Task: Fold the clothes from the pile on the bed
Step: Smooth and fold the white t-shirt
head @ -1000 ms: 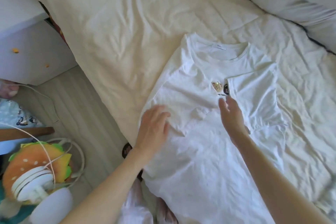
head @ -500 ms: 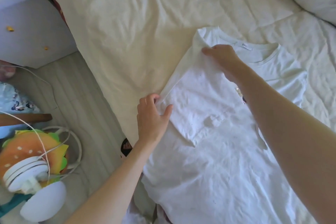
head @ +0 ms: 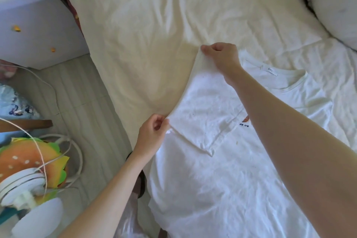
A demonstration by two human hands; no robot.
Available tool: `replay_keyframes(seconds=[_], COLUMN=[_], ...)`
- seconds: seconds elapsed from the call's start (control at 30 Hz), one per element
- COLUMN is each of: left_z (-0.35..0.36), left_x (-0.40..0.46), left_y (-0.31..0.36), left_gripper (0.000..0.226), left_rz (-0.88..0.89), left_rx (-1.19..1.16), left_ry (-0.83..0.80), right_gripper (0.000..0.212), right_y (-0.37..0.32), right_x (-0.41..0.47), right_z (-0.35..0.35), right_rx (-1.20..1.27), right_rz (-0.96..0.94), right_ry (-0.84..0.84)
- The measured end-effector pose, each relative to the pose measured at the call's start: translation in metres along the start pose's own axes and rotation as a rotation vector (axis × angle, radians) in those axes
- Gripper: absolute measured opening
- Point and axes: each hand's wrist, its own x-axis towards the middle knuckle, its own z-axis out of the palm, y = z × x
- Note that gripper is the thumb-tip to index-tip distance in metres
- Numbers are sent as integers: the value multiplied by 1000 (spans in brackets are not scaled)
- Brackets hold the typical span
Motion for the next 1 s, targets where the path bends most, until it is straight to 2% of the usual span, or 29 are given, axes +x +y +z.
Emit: replay_keyframes(seconds=[0.07, 0.13, 0.2, 0.27, 0.33, 0.43, 0.57, 0.67, 0.77, 0.83, 0.9, 1.0], left_z=[-2, -3, 0, 4, 5, 0, -12, -20, -27, -29, -29, -31], left_x=[3, 4, 4, 1, -1, -6, -22, -41, -56, -63, -72, -91], left_y=[0, 2, 3, 3, 1, -7, -26, -50, -68, -75, -81, -97], left_gripper=[14, 9, 1, 5, 5, 15, 33, 35, 27, 7, 12, 11], left_rz=[-9, 7, 20, 49, 65, 56, 57, -20, -110, -164, -233, -273], left_rx=[0, -12, 7, 72, 92, 81, 117, 154, 81, 33, 54, 192], left_ry=[-30, -52, -86, -118, -129, -163, -154, -187, -258, -336, -417, -427], right_gripper=[20, 36, 42, 45, 49, 58, 59, 57, 56, 57, 56, 56], right_y=[6, 18, 30, 43, 57, 72, 74, 86, 116, 139, 162, 200], right_x=[-9, -25, -48, -72, -87, -87, -98, -138, -188, -222, -257, -316], right_z=[8, 10, 15, 26, 39, 50, 63, 71, 72, 70, 66, 52], right_rx=[-215, -496, -634, -694, -773, -832, -733, -704, -711, -706, -693, -660], right_rz=[-70, -208, -365, -480, -532, -408, -286, -268, -236, -197, -121, 43], right_ry=[109, 248, 315, 254, 99, -47, 32, 43, -1, -19, -4, 27])
